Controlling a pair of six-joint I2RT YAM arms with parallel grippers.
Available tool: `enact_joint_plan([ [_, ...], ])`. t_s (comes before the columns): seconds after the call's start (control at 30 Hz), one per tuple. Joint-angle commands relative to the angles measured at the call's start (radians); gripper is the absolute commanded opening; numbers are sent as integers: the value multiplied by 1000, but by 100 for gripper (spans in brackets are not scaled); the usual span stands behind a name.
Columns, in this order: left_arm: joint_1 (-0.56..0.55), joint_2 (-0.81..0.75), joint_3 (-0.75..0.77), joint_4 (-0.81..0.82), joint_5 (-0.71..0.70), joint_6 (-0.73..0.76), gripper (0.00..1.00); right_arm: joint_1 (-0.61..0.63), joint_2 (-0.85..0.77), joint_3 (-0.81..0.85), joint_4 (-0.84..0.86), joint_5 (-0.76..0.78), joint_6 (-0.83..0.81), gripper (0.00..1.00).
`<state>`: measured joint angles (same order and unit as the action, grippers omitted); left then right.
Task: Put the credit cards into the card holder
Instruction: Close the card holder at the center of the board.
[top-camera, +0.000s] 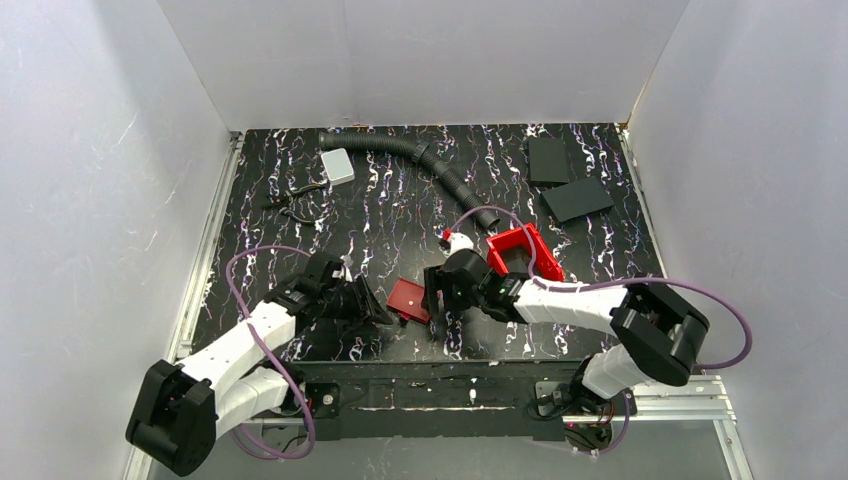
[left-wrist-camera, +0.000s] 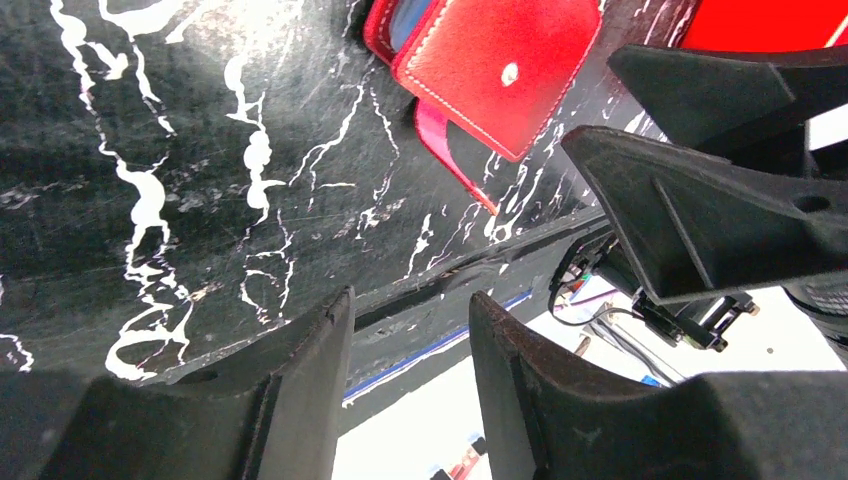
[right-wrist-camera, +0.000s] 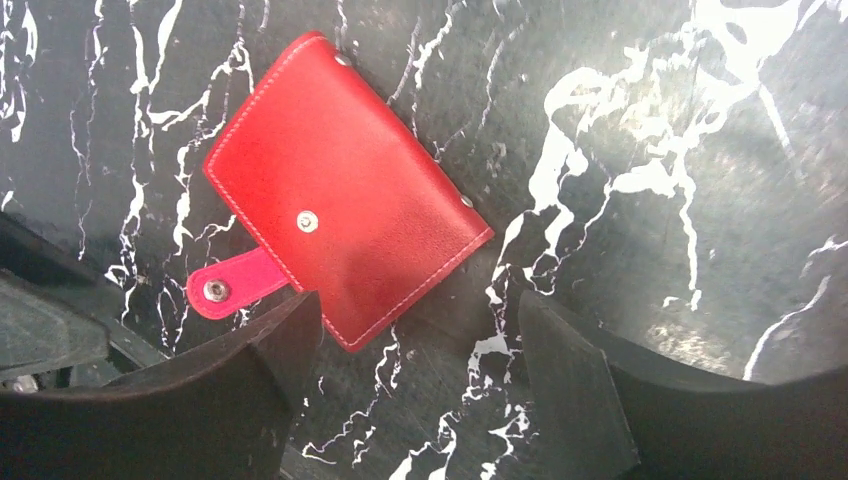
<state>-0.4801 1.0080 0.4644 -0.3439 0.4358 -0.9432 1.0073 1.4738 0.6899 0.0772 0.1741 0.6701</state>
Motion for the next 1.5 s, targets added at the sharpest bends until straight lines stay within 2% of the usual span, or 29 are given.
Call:
enact_joint_plan([
  [0.0,-6,7,-32,43,43,-21,44,-3,-46,128,-160,0,-223,81],
  [0.1,-8,26,-46,88,62,-49,43,-5,-4,198,-165,-58,-291,76],
  [0.27,-16,80,-46,140,75,-80,31,-27,114,277,-105,-114,-332,53],
  [0.33,-21,110,-38,146,67,-84,31,-38,159,294,-88,-132,-349,43],
  [0.47,-28,158,-29,164,56,-86,32,-39,214,292,-52,-168,-348,40],
  [0.6,-34,208,-31,201,52,-89,32,-27,185,197,26,-181,-232,35],
  [0.67,-37,236,-40,234,54,-97,31,-9,159,140,57,-92,-142,33],
  [0.73,-38,258,-51,267,55,-107,29,20,135,87,60,17,-16,22],
  [0.77,-38,268,-56,278,51,-109,29,45,120,70,59,78,43,21],
  [0.9,-38,267,-67,276,26,-98,27,148,94,63,8,258,180,24],
  [0.97,-39,261,-57,254,13,-81,27,167,78,72,6,278,164,25],
  [1.1,-38,232,-20,174,-20,-40,25,157,25,100,-15,274,62,37],
  [1.2,-38,193,-18,130,-41,-21,25,122,-2,158,-57,154,-94,43],
  [1.27,-38,184,-9,98,-50,0,25,86,-4,194,-70,17,-164,47],
  [1.37,-39,182,-16,95,-49,7,25,22,36,247,-116,-191,-176,51],
  [1.47,-39,180,-34,112,-45,-1,25,-12,103,283,-113,-327,-121,53],
])
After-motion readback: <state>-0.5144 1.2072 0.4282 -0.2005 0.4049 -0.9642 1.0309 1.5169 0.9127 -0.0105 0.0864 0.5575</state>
